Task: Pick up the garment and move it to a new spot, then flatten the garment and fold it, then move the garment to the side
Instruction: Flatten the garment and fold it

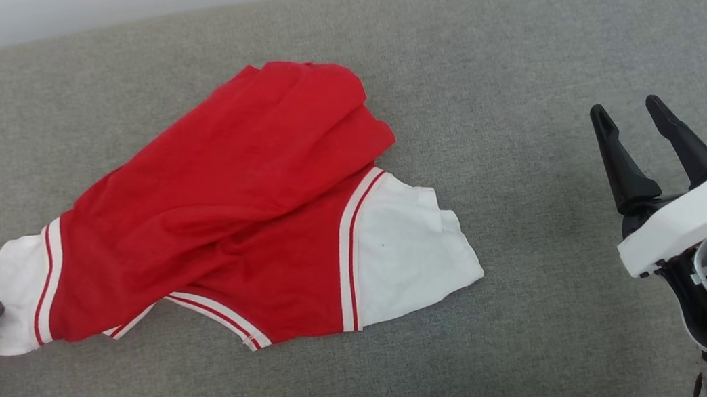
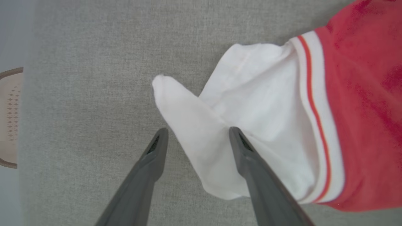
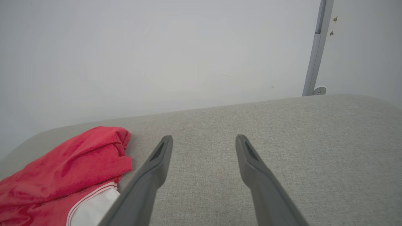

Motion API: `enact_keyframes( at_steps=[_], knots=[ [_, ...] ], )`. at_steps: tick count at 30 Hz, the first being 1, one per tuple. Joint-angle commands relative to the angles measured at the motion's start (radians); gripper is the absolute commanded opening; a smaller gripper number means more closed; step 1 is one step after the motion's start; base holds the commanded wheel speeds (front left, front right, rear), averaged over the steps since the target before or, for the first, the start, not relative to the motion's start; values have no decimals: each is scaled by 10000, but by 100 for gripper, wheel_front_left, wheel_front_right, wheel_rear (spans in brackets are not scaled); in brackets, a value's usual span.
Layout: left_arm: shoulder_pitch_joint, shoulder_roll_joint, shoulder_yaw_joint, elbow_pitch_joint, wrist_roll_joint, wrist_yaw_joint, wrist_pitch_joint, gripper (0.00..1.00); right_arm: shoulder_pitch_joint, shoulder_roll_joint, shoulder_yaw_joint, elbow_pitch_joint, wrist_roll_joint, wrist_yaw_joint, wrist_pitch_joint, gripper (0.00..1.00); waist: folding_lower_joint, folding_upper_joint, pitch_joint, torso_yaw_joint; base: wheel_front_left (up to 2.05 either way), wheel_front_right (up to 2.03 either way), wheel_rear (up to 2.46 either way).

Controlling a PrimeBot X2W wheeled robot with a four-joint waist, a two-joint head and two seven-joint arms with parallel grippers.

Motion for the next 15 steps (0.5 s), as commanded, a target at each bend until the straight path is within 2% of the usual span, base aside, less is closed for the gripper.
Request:
enact_keyframes(
  at_steps=[1,7,15],
  knots=[
    [-219,50,-72,124,160,89,53,100,-82,-2,31,-114,-94,1,66,100,0,0,143,-52,0,0,0],
    [-741,-32,-418,766,501,78,311,100,-179,-62,134,-463,-203,1,431,100,0,0,583,-142,0,0,0],
    [-1077,-500,-940,1767,818,-90,663,100,-191,-225,458,-716,-149,1,1050,100,0,0,791,-94,0,0,0]
  ],
)
